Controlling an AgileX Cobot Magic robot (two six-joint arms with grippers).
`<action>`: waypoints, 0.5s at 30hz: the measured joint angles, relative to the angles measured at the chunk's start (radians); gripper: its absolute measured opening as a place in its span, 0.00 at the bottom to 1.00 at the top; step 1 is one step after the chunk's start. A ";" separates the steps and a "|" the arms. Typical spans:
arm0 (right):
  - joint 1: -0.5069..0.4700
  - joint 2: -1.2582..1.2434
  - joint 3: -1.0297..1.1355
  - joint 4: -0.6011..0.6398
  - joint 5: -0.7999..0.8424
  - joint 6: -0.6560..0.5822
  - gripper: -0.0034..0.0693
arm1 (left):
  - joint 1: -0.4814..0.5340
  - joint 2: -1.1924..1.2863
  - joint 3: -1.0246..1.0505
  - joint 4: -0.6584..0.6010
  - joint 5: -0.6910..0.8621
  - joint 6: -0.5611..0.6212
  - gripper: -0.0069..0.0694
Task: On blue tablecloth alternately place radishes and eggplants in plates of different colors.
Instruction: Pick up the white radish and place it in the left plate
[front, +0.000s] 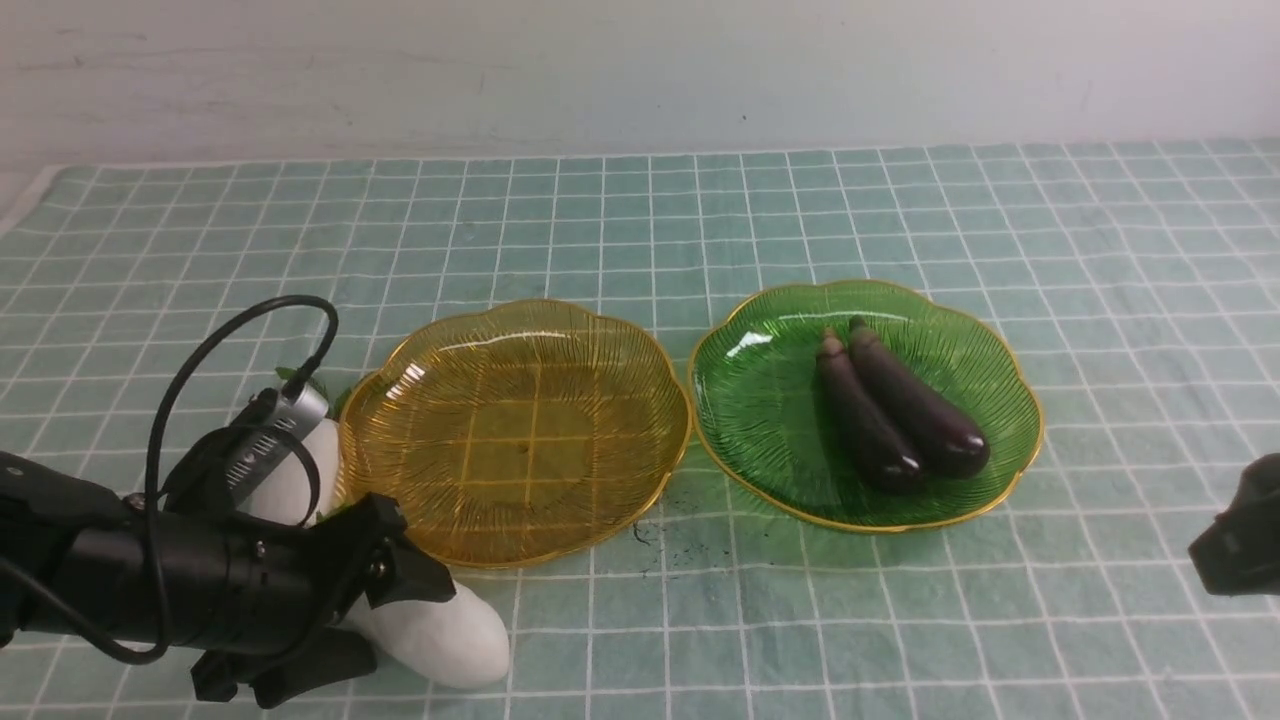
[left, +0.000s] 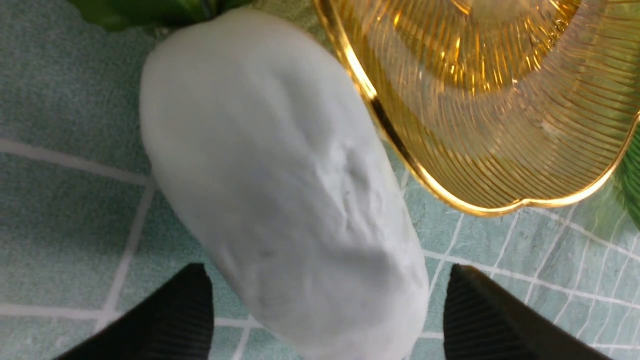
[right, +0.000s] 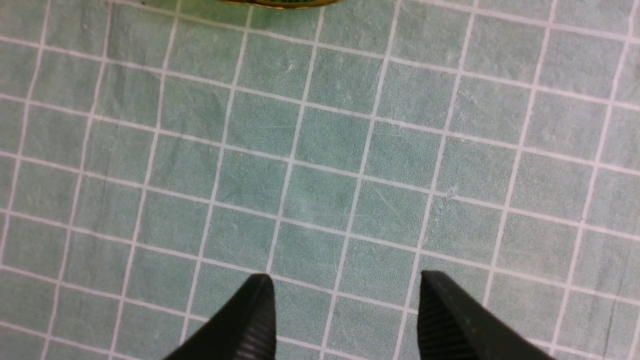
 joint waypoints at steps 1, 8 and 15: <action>0.000 0.000 0.000 0.000 0.000 0.004 0.54 | 0.000 0.007 0.000 0.009 0.000 0.000 0.78; 0.000 0.000 0.000 0.000 0.000 0.007 0.54 | 0.001 0.041 -0.011 0.009 0.009 -0.001 0.61; 0.000 0.000 0.000 0.000 0.000 0.009 0.54 | 0.001 0.042 -0.016 0.044 0.027 0.003 0.61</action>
